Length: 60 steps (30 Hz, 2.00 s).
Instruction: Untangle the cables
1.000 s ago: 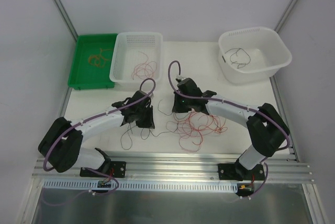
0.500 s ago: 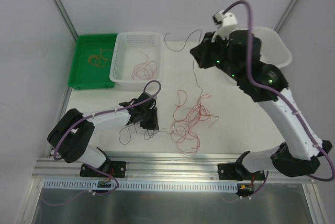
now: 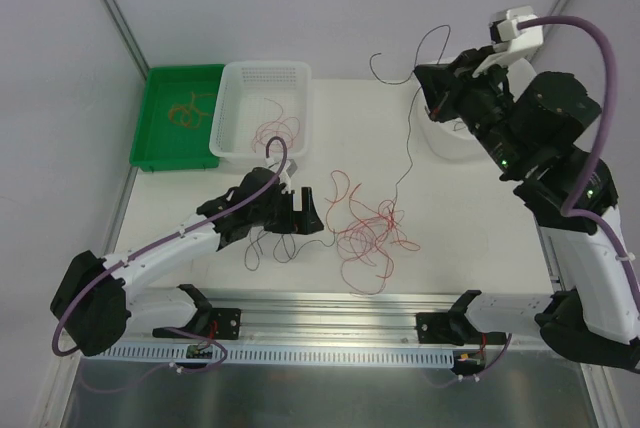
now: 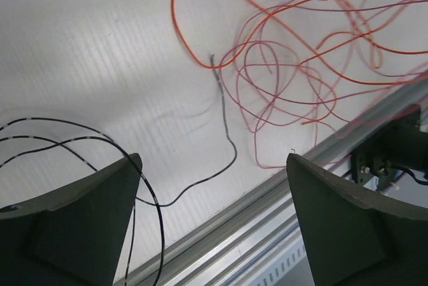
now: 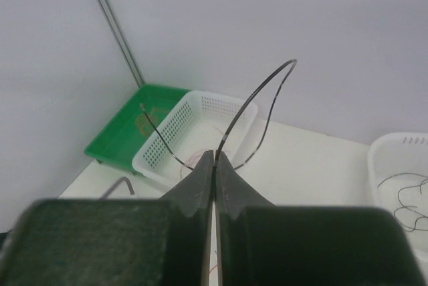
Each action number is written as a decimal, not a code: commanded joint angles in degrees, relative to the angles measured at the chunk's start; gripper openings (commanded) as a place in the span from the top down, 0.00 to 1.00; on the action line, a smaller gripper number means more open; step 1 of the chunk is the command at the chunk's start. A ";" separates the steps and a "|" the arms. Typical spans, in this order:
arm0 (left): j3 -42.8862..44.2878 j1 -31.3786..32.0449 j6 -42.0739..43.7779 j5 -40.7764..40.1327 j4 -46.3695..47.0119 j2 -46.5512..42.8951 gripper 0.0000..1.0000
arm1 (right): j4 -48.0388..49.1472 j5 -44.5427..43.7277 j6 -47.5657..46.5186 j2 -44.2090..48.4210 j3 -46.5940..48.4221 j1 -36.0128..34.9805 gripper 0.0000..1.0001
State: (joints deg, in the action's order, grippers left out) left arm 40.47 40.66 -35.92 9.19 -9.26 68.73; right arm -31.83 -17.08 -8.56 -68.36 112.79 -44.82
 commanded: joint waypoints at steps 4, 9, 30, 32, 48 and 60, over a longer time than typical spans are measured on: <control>1.11 3.09 5.68 5.57 12.91 -7.20 0.06 | 3.09 1.87 2.05 -0.64 -5.56 0.08 0.99; -0.12 6.53 10.51 6.63 23.83 -5.72 0.05 | 3.45 3.28 3.98 -0.64 -6.80 0.17 0.99; 15.86 17.96 10.61 2.68 44.32 29.87 0.10 | 5.55 6.89 10.31 1.38 -11.89 0.08 0.99; 17.01 18.66 8.95 0.75 45.46 32.77 0.12 | 6.17 6.45 10.58 1.82 -12.33 0.17 0.99; 10.43 21.83 3.23 -8.04 50.22 39.56 1.00 | 3.89 -0.13 5.66 2.88 -9.62 0.26 0.99; -5.40 21.74 -0.73 -16.56 32.82 26.29 1.00 | 6.08 -17.28 -9.27 3.58 -6.36 5.43 0.99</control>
State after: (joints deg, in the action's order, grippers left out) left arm 37.39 62.22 -35.18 -2.52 31.62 97.86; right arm -29.10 -28.05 -11.70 -66.00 104.27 -41.12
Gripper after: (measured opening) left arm 0.009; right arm 0.015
